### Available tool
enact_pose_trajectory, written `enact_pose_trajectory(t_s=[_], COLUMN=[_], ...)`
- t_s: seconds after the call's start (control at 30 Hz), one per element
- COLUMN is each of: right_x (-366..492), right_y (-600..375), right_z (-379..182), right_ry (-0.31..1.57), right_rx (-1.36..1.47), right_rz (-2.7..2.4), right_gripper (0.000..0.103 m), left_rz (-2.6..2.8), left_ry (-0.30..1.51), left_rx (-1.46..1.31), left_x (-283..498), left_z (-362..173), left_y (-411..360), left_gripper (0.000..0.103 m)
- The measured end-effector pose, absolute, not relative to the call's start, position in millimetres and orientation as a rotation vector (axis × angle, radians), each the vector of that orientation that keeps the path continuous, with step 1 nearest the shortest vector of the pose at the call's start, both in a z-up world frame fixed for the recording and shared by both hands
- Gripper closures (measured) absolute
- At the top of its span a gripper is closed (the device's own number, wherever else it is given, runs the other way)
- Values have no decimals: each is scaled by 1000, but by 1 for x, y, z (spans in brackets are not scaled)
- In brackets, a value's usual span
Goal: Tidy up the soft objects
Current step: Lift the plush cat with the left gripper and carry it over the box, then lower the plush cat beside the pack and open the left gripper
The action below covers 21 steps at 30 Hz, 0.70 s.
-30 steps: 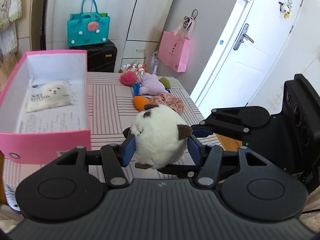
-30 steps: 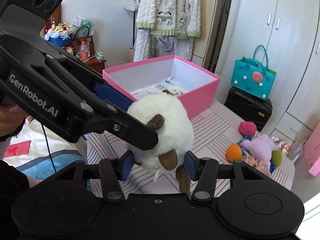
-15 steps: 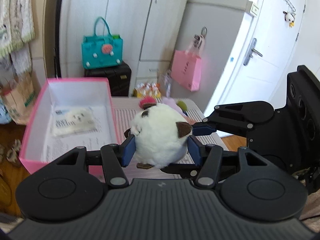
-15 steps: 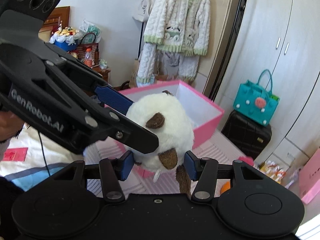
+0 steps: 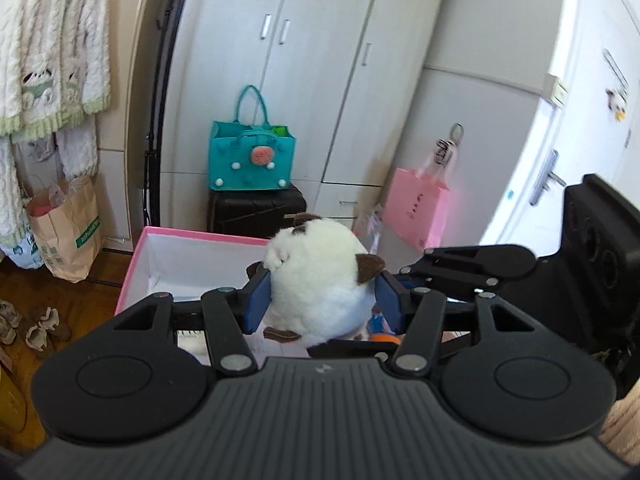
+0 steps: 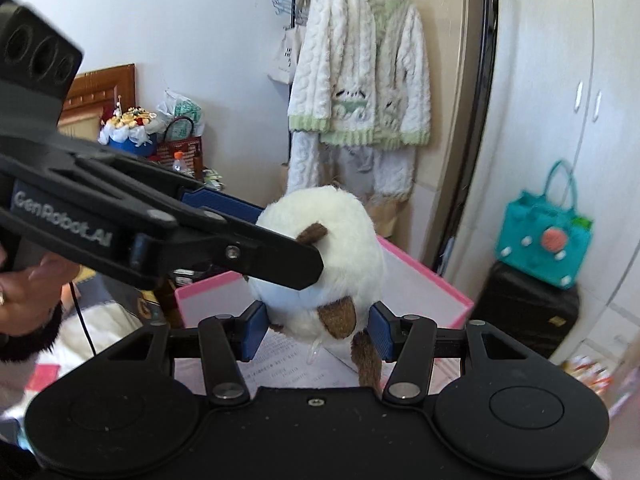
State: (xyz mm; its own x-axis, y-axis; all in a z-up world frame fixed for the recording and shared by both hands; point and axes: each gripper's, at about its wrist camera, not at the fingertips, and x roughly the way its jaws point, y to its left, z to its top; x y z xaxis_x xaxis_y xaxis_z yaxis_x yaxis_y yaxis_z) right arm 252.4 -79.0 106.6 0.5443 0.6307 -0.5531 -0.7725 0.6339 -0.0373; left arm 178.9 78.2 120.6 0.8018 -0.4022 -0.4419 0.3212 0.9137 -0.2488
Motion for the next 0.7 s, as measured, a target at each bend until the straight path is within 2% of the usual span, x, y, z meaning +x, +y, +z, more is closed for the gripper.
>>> enact_pose_trajectory(t_s=[0.13, 0.4, 0.7], right_x=[299, 359, 368], right_y=[-64, -38, -26], right_z=[88, 43, 19], right_ry=[624, 736, 748], right_rx=[-242, -253, -430], right_rz=[860, 809, 757], right_gripper=[45, 45, 45], left_rz=[-359, -339, -333], left_ry=[540, 713, 869], left_rx=[-181, -309, -392], left_x=[221, 317, 354], left_z=[105, 59, 19], left_y=[89, 116, 124], left_gripper=[48, 48, 48])
